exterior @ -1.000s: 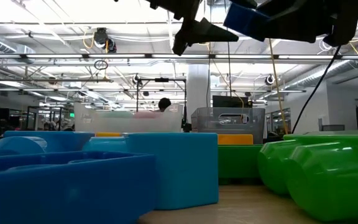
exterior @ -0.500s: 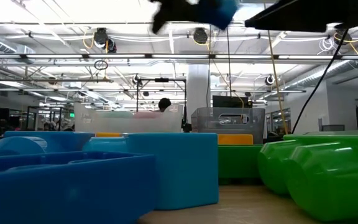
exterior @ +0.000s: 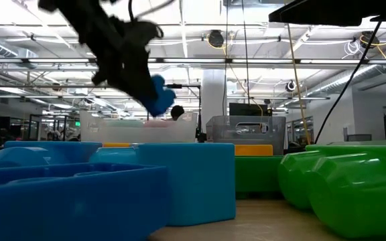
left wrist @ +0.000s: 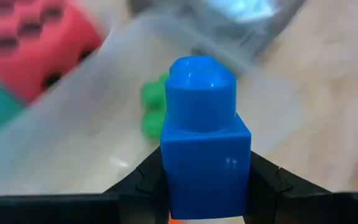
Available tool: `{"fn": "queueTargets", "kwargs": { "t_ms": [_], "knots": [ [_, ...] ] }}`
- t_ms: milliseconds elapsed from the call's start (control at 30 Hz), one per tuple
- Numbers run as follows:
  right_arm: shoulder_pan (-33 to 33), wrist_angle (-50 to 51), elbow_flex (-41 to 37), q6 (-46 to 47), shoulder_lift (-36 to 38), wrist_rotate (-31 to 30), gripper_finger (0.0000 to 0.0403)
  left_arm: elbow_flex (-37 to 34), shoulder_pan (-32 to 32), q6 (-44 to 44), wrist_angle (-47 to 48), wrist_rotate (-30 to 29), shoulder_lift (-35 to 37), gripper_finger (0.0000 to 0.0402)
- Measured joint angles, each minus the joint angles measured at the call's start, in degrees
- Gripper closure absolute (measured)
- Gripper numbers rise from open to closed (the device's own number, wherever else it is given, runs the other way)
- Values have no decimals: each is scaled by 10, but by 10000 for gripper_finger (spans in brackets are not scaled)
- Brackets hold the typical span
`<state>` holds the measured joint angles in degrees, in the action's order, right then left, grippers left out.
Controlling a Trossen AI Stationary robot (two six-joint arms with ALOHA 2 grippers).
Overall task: Pick & Place Toys
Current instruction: Put the blue game piece into the bottom transparent bin, then adjust the black bucket on the table
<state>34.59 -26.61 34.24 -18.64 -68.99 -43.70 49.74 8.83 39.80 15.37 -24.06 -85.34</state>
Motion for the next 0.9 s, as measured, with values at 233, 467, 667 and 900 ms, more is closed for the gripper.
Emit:
{"fn": "queueTargets", "kwargs": {
  "t_ms": [233, 467, 667, 900],
  "knots": [
    [-5, 2, 0, 0, 0, 0, 129, -53, -46, 44, -13, 29, 3, 265],
    [-5, 4, 0, 0, 0, 0, 133, -52, -67, 36, -22, 80, 21, 105],
    [-5, 11, 0, 3, 0, 0, 132, -52, -86, 34, 3, 107, 65, 12],
    [-5, 18, 0, 4, 0, 0, 137, -24, -62, 34, 166, 213, 177, 42]
  ]
}}
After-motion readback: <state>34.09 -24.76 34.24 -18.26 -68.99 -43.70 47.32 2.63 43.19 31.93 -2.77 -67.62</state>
